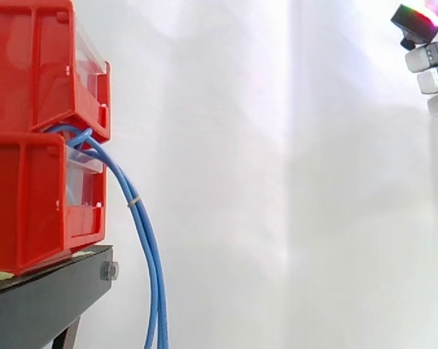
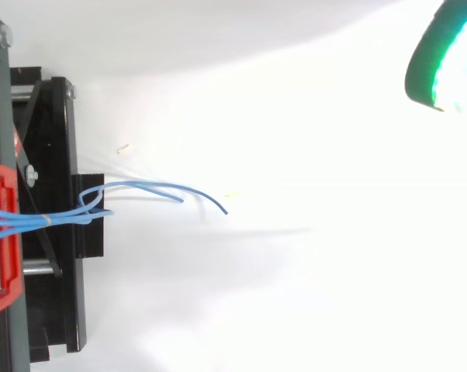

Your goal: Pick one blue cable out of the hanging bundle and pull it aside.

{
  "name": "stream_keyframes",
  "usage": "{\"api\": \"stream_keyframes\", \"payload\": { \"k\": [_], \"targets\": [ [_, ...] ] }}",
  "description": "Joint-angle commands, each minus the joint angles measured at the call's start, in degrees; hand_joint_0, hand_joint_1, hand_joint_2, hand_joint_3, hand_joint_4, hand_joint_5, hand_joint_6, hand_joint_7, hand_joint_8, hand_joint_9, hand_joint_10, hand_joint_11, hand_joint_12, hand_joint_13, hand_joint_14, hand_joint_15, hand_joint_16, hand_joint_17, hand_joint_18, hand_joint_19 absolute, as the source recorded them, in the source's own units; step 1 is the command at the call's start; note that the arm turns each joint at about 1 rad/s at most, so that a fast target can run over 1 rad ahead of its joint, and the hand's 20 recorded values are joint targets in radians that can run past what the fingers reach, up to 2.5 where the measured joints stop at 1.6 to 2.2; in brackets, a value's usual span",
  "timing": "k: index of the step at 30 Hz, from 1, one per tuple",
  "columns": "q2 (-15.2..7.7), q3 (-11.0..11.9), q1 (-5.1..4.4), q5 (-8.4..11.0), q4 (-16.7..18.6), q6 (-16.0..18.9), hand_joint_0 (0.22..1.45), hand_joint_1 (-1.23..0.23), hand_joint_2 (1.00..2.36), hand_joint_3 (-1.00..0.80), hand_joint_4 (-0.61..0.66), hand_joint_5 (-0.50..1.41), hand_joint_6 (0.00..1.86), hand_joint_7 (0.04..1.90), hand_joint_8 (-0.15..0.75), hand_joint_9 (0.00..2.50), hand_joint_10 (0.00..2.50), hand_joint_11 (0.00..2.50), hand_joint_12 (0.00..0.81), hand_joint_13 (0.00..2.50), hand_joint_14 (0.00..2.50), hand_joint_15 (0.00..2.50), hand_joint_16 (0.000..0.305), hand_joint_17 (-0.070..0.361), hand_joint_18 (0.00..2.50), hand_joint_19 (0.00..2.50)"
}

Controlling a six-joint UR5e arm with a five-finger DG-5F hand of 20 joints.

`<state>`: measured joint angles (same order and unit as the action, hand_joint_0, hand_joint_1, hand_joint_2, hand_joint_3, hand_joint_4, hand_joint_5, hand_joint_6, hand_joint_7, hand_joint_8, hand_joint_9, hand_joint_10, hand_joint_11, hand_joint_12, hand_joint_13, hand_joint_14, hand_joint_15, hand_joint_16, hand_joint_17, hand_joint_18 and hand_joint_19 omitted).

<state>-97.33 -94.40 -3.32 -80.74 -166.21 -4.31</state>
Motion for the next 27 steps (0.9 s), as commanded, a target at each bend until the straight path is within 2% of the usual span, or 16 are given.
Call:
{"api": "stream_keyframes", "payload": {
  "k": [1, 3, 5, 7, 12, 15, 17, 19, 24, 27],
  "targets": [
    [-1.2, 0.0, -0.37, 1.02, 1.2, 0.0, 0.5, -0.6, 1.0, -0.49, 0.18, -0.23, 0.5, 0.65, 0.249, 0.46, 0.0, 0.02, 0.271, 0.37, 0.0, 0.04, 0.031, 0.07, 0.13, 0.0],
    [-2.7, 0.3, -0.63, 2.43, 1.0, 0.8, 0.5, -0.6, 1.0, -0.5, 0.18, -0.23, 0.5, 0.65, 0.248, 0.47, 0.0, 0.03, 0.269, 0.38, 0.0, 0.05, 0.031, 0.07, 0.13, 0.0],
    [-3.6, 0.3, -0.9, 3.04, 1.1, 1.7, 0.5, -0.6, 1.0, -0.49, 0.18, -0.23, 0.5, 0.65, 0.248, 0.47, 0.0, 0.02, 0.269, 0.38, 0.0, 0.05, 0.031, 0.069, 0.14, 0.0],
    [-4.8, 0.3, -1.34, 3.22, 1.2, 3.1, 0.5, -0.6, 1.0, -0.5, 0.18, -0.23, 0.5, 0.65, 0.249, 0.47, 0.0, 0.03, 0.269, 0.38, 0.0, 0.05, 0.031, 0.069, 0.14, 0.0],
    [-7.4, 0.3, -1.95, 3.39, 2.7, 3.5, 0.51, -0.6, 1.0, -0.49, 0.18, -0.23, 0.5, 0.65, 0.253, 0.49, 0.0, 0.03, 0.268, 0.39, 0.0, 0.05, 0.031, 0.069, 0.14, 0.0],
    [-8.1, 0.3, -2.13, 3.66, 4.0, 3.5, 0.51, -0.6, 1.0, -0.49, 0.19, -0.23, 0.5, 0.65, 0.252, 0.49, 0.0, 0.03, 0.268, 0.39, 0.0, 0.05, 0.031, 0.069, 0.15, 0.0],
    [-8.7, 0.3, -2.39, 4.62, 4.9, 3.4, 0.51, -0.6, 1.0, -0.49, 0.19, -0.23, 0.5, 0.65, 0.252, 0.5, 0.0, 0.04, 0.268, 0.4, 0.0, 0.05, 0.031, 0.069, 0.15, 0.0],
    [-9.3, 0.3, -2.65, 6.38, 5.0, 3.4, 0.51, -0.6, 1.0, -0.49, 0.19, -0.23, 0.5, 0.64, 0.255, 0.51, 0.0, 0.04, 0.268, 0.4, 0.0, 0.05, 0.031, 0.069, 0.15, 0.0],
    [-10.1, 0.3, -3.44, 8.23, 5.2, 3.2, 0.51, -0.6, 1.0, -0.49, 0.19, -0.22, 0.5, 0.65, 0.254, 0.51, 0.0, 0.05, 0.269, 0.41, 0.0, 0.06, 0.03, 0.069, 0.15, 0.0],
    [-11.0, 0.3, -4.06, 9.28, 6.6, 3.5, 0.51, -0.6, 1.0, -0.49, 0.19, -0.22, 0.5, 0.64, 0.256, 0.52, 0.0, 0.06, 0.27, 0.41, 0.0, 0.06, 0.031, 0.069, 0.16, 0.0]
  ]
}}
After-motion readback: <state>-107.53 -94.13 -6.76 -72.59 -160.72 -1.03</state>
